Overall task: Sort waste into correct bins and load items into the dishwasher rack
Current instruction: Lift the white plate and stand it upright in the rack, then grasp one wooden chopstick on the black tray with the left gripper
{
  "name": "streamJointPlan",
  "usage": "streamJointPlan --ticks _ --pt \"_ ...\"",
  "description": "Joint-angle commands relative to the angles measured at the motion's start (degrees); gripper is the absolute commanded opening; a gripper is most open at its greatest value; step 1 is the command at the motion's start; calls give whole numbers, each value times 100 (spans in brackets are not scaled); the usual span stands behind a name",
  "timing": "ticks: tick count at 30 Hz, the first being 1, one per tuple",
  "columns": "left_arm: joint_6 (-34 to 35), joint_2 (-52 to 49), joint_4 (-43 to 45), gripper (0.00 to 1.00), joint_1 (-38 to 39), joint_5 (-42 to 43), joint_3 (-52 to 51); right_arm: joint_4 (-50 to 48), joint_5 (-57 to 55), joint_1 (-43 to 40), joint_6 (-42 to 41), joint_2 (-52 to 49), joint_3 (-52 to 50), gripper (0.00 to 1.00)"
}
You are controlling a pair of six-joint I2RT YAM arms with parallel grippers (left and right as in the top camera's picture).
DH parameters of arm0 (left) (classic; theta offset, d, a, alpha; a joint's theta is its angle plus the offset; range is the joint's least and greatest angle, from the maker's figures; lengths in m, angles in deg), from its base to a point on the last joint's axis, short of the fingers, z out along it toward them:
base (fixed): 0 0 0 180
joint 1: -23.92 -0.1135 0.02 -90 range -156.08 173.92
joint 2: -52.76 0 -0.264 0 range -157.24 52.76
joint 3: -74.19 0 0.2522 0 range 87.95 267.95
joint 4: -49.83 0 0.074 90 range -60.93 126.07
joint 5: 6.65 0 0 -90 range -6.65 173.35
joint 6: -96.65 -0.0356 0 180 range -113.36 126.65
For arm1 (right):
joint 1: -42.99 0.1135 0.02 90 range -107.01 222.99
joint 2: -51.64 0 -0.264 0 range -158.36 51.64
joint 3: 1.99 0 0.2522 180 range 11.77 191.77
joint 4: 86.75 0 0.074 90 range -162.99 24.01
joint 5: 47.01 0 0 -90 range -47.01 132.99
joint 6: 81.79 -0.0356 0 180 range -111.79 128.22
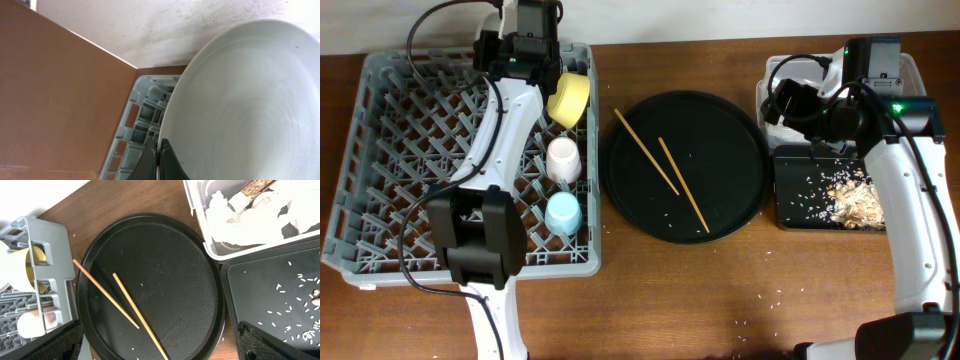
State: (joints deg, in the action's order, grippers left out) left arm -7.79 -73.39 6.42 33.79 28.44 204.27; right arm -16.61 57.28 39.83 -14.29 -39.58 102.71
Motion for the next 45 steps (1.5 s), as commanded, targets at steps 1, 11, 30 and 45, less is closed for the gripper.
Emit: streamJointPlan --ticks 1,11,30,45 --pt "-85 -48 46 0 9 348 17 -2 4 52 -24 -50 35 99" --pt "-48 -15 20 85 74 896 125 2 7 52 -24 -50 35 98" --pt "4671 378 -1443 87 2498 3853 -1104 92 7 52 -24 -50 35 99" --pt "7079 310 1318 54 2334 3495 -3008 223 11 52 109 -50 35 99"
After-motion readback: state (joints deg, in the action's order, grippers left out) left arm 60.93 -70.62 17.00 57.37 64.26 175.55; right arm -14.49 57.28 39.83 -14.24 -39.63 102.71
